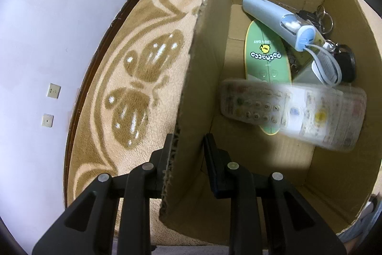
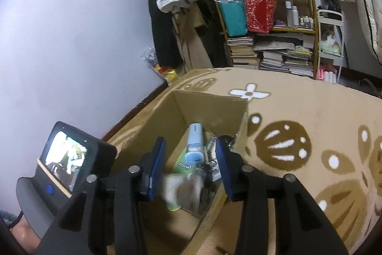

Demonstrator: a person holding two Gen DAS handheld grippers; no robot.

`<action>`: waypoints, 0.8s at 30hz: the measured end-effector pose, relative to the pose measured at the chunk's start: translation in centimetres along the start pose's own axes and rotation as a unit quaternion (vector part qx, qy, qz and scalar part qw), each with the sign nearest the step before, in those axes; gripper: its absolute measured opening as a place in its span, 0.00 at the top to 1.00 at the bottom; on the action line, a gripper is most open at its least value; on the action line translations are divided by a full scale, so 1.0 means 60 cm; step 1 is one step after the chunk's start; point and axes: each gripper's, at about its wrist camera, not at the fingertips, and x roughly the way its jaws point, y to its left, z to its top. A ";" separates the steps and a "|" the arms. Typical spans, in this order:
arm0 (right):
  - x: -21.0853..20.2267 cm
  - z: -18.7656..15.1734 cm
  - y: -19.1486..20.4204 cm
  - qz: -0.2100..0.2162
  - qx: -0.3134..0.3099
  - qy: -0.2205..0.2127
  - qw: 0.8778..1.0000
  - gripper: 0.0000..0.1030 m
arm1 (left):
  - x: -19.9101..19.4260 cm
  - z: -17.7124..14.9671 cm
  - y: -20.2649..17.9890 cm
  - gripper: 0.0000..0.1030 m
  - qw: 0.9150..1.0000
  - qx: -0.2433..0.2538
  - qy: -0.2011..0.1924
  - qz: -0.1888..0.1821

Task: Organize rigid objects
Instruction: 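Carry the white TV remote into the box and release it with the right gripper, then return the right gripper to the rug and grasp the white air-conditioner remote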

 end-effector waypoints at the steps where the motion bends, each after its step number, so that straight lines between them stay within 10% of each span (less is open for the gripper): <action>1: 0.001 0.001 -0.001 -0.004 -0.001 0.002 1.000 0.49 | -0.001 0.000 0.001 0.76 1.000 -0.001 0.000 -0.002; 11: -0.035 -0.005 -0.019 -0.085 -0.013 0.000 0.996 0.04 | -0.004 -0.001 0.000 0.76 1.000 0.002 -0.002 0.001; 24: -0.038 -0.058 -0.116 -0.161 0.075 0.090 0.980 0.00 | -0.006 0.000 -0.002 0.76 1.000 0.005 -0.001 0.005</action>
